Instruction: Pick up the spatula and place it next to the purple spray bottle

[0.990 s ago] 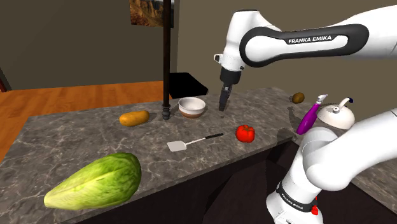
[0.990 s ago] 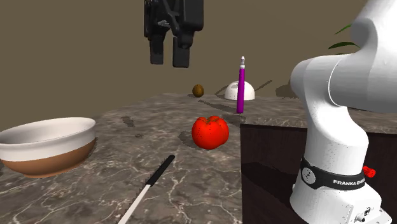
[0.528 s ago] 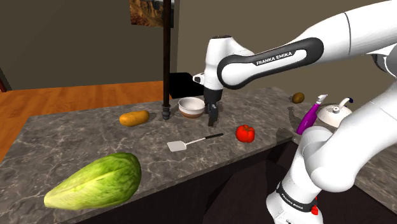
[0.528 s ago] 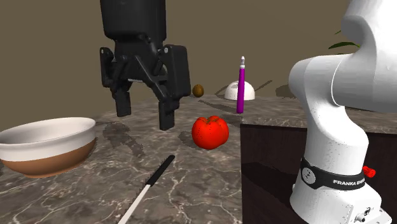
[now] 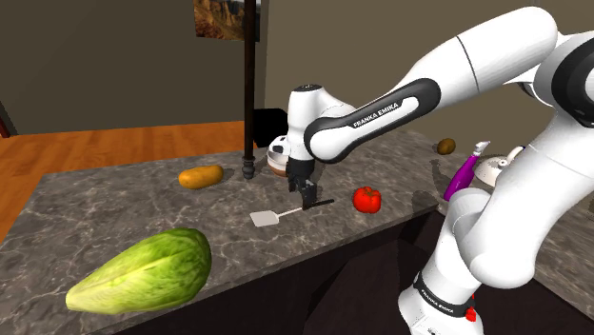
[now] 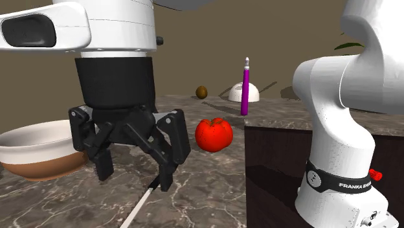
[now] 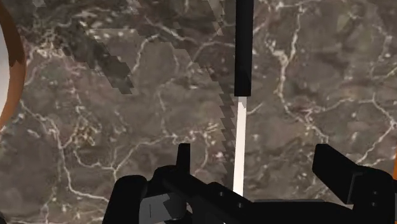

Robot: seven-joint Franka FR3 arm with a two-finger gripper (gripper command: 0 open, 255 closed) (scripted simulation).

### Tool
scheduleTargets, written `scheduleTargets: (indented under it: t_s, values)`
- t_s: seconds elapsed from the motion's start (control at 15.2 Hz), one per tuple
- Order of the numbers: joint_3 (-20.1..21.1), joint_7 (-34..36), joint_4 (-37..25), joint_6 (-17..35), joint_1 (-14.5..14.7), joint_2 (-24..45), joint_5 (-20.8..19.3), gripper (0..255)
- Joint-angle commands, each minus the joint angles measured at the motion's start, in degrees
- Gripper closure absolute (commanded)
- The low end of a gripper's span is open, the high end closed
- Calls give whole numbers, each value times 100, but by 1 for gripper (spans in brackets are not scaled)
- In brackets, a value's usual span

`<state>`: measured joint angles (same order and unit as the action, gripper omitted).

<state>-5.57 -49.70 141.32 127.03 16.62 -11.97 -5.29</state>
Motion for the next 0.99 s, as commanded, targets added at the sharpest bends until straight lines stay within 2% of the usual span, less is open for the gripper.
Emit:
scheduleTargets:
  t_s: [0.0, 0.26, 0.73, 0.79, 0.92]
  values:
    - [-8, -31, 85, 183, 2, 98, -4, 0]
    - [-23, -32, 218, 490, -6, 273, -11, 0]
    - [-23, -32, 216, 489, -6, 274, -11, 0]
    - [-23, -32, 216, 489, -6, 274, -11, 255]
    - [-23, -32, 216, 489, -6, 274, -11, 255]
